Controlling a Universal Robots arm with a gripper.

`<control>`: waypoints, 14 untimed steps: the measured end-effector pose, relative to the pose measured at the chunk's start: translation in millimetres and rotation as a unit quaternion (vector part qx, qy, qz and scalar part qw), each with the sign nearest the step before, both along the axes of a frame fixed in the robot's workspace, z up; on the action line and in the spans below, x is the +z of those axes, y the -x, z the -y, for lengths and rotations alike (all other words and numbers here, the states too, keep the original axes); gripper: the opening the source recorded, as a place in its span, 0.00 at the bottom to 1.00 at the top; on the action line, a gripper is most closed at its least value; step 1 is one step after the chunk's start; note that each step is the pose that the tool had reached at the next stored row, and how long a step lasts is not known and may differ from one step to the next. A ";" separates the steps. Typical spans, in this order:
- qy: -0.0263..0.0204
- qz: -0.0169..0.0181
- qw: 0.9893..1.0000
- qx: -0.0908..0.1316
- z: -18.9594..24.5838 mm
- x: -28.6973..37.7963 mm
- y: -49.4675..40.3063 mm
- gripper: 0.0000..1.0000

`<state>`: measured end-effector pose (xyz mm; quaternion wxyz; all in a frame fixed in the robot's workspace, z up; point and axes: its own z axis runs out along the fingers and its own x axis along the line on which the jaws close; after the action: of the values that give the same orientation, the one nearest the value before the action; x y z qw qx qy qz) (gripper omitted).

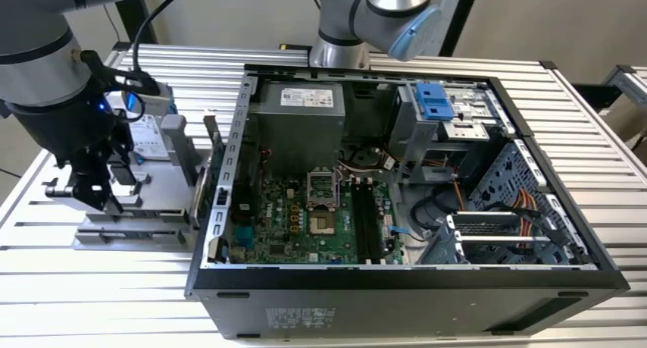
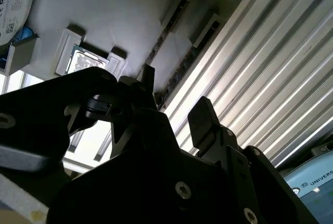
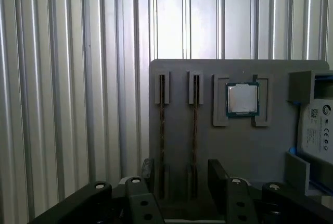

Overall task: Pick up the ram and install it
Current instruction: 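Pick up the ram and move it above insertion slot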

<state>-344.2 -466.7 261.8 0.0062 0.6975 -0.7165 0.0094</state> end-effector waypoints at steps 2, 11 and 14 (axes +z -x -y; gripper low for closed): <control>0.000 0.000 1.000 0.000 1.8 -1.1 0.0 1.00; 0.000 0.000 1.000 0.000 7.8 -5.6 0.1 1.00; 0.000 0.000 1.000 0.000 9.1 -6.5 0.1 1.00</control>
<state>-344.3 -475.8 255.3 0.0062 0.6975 -0.7165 0.0093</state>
